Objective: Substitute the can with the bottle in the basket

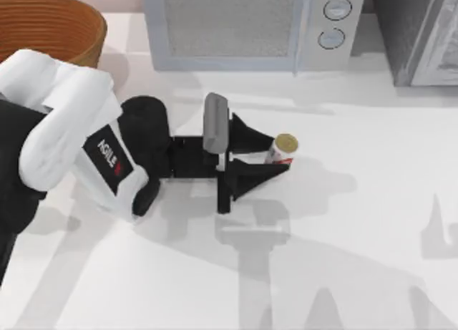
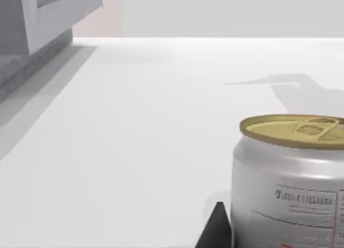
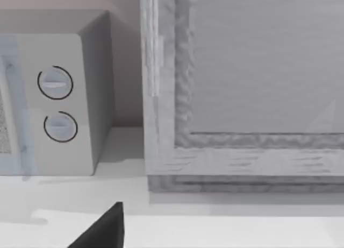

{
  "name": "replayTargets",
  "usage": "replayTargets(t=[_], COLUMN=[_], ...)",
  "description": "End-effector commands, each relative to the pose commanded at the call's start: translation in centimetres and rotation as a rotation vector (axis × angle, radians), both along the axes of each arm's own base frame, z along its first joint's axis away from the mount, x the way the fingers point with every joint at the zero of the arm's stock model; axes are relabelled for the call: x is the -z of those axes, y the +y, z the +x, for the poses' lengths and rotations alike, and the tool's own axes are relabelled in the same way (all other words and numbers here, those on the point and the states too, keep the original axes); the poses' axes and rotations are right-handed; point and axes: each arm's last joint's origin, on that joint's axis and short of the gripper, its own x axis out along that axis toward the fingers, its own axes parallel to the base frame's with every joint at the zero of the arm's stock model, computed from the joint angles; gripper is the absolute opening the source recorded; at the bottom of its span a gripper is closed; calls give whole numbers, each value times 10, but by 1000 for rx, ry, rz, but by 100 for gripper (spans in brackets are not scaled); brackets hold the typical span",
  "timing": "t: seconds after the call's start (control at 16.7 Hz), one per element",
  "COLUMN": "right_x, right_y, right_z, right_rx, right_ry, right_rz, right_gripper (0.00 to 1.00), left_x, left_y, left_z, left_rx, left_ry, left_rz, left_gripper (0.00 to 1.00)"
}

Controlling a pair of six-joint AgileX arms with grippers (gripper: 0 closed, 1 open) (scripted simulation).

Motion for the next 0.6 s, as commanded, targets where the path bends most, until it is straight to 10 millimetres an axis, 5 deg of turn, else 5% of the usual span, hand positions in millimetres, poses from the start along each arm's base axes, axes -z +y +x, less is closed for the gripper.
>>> replayTargets(t=[0.48,0.6], right_x=[0,0], right_y=[0,0], right_z=[0,0], right_rx=[0,0], right_ry=[0,0], right_rz=[0,0], right_gripper=[100,100], left_x=[0,0], left_y=[0,0], left_z=[0,0], left_rx=[0,0], left_ry=[0,0], left_rz=[0,0], left_gripper=[98,100])
